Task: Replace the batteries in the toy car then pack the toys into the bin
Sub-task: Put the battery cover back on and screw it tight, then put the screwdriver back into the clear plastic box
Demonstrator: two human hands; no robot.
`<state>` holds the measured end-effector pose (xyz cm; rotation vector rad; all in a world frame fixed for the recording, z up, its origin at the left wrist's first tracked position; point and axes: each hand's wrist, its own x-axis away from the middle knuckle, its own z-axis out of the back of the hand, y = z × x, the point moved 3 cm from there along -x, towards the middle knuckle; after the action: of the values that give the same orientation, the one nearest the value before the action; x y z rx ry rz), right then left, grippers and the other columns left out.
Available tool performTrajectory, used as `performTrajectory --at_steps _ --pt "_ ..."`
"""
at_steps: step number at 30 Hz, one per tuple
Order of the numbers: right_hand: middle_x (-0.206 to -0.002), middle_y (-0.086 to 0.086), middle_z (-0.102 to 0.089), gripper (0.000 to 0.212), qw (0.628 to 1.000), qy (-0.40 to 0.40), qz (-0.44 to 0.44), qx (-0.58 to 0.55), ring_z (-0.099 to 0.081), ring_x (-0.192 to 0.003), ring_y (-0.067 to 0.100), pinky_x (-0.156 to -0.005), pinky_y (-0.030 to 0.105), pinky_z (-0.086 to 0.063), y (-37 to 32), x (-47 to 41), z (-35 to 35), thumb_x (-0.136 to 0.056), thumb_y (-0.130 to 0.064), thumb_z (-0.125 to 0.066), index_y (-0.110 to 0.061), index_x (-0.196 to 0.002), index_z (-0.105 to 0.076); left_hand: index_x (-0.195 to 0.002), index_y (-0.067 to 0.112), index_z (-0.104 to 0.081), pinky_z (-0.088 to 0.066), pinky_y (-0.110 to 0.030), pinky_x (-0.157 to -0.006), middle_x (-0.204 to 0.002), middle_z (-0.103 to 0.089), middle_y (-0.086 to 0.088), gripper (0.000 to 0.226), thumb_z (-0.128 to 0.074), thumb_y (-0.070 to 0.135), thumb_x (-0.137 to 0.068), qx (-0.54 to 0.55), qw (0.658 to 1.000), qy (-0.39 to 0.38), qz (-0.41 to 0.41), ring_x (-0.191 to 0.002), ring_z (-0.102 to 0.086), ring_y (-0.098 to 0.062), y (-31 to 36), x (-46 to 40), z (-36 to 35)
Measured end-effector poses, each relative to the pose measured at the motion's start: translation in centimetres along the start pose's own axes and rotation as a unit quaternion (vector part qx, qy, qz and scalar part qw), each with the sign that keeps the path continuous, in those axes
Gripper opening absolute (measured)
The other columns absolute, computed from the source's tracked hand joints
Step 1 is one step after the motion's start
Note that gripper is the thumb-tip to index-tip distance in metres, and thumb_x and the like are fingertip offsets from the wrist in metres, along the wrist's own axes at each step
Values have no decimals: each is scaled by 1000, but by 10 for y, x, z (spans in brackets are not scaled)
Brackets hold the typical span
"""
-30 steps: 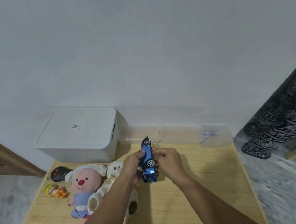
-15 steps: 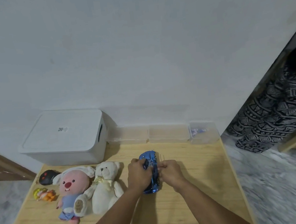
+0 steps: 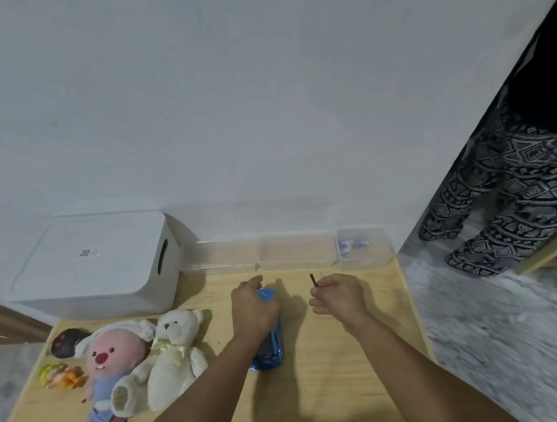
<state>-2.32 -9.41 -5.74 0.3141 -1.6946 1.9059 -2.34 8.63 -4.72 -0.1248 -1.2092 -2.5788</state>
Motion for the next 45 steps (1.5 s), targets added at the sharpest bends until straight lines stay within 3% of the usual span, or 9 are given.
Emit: performTrajectory --at_steps 3,6,10,16,23,27,35,41,45 --pt "-72 13 -67 13 999 16 2 34 -65 -54 24 -50 32 -53 -9 -12 7 -79 0 -72 -11 -74 -66 -124 6 -60 -51 -31 -84 -109 -65 -9 44 -68 13 -82 184 976 -49 102 -99 -62 -24 17 -18 -5" --pt "-72 3 -70 19 991 60 34 116 -68 -70 26 -68 41 -59 -15 -26 12 -74 -14 -77 -26 -62 -68 -91 0 -61 -55 -36 -76 -91 -57 -16 7 -61 2 -84 415 872 -105 238 -83 -59 -29 33 -30 -9" --pt "-74 -1 -69 4 988 47 49 140 -70 -81 25 -77 44 -59 -18 -35 13 -76 -15 -77 -18 -78 -76 -109 -1 -45 -49 -49 -96 -117 -45 -19 27 -56 12 -88 488 807 -148 298 -108 -53 -37 40 -42 -14" --pt "-68 -10 -63 32 983 2 74 169 -69 -83 25 -77 46 -59 -20 -41 6 -78 -11 -74 -34 -60 -62 -121 1 -40 -48 -47 -89 -116 -45 -15 40 -55 21 -89 475 813 -122 314 -105 -53 -32 40 -53 -18" --pt "-70 -8 -62 9 964 -70 127 223 -64 -76 17 -75 36 -59 -37 -43 -31 -83 -14 -70 -22 -78 -72 -146 9 -29 -43 -44 -86 -121 -34 -11 62 -52 29 -92 516 781 23 352 -90 -49 -29 16 -68 10" --pt "-72 -3 -66 10 954 -91 143 248 -67 -75 20 -76 39 -59 -42 -43 -54 -83 -10 -69 -11 -90 -77 -153 6 -11 -26 -55 -113 -156 -25 -12 75 -48 34 -94 558 752 10 349 -138 -34 -33 10 -73 24" --pt "-105 6 -72 31 917 -75 195 340 -66 -96 22 -85 27 -54 -55 -40 -87 -86 0 -52 -13 -101 -76 -155 12 -13 -9 -52 -119 -163 -5 -8 81 -50 48 -92 462 827 -41 319 -149 -3 -28 17 -81 43" --pt "-97 6 -73 29 914 -57 229 331 -66 -90 23 -78 26 -54 -69 -38 -114 -88 0 -53 -14 -98 -76 -152 19 -26 -7 -41 -118 -161 -18 -2 65 -48 44 -96 406 879 -29 250 -148 -12 -18 23 -91 57" --pt "-111 5 -70 30 931 -56 235 274 -67 -101 20 -76 1 -42 -79 -38 -127 -91 3 -51 -9 -110 -71 -150 21 -31 -10 -44 -117 -159 -23 -1 64 -49 46 -95 399 884 -24 242 -147 -19 -17 18 -94 61"
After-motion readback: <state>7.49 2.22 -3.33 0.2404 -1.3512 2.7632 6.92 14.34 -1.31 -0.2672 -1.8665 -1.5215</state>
